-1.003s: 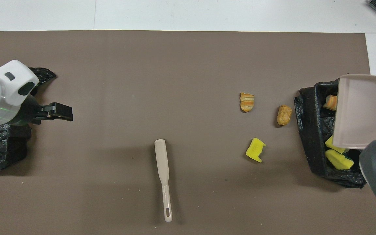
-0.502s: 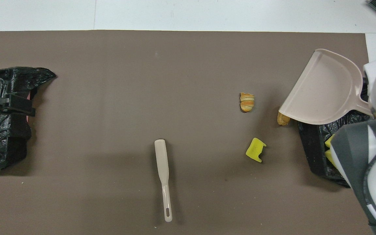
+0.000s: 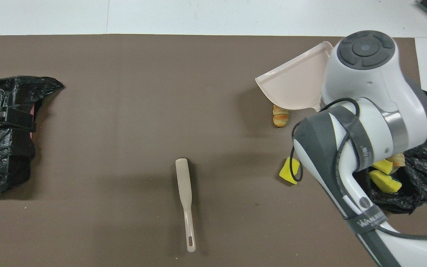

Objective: Sweep and dump trash in bin

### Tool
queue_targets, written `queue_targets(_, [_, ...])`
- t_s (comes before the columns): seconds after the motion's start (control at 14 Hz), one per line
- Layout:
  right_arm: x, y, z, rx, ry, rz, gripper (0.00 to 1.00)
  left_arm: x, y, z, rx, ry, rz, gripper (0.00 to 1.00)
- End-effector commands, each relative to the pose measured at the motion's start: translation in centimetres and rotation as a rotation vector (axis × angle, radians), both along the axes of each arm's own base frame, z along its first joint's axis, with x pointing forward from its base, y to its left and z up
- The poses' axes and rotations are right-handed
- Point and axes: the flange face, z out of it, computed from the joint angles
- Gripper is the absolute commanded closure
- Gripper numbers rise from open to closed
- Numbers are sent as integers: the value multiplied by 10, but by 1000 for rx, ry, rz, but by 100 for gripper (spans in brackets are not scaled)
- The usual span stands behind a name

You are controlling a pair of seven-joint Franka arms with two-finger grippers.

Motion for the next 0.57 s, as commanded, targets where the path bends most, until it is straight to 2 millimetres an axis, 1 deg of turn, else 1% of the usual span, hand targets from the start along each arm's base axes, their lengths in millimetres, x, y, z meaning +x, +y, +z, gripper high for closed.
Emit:
queue_targets(0.0, [19, 64, 0, 69, -44, -143, 100, -2, 5, 4, 16, 5, -9, 0])
queue_targets(0.14, [22, 108, -4, 123, -55, -203, 100, -4, -2, 7, 13, -3, -20, 0])
queue_targets(0.29, [23, 158, -15, 187, -79, -266, 100, -4, -2, 6, 2, -4, -20, 0])
queue_targets(0.36, [23, 181, -24, 202, -90, -292, 100, -5, -2, 6, -13, 1, -15, 0])
queue_targets(0.43, [21, 203, -41, 201, -87, -301, 100, -7, -2, 2, -20, 10, -17, 0])
queue_targets(0.5, [18, 223, -53, 205, -86, -297, 100, -10, -4, 4, -21, 8, -20, 0])
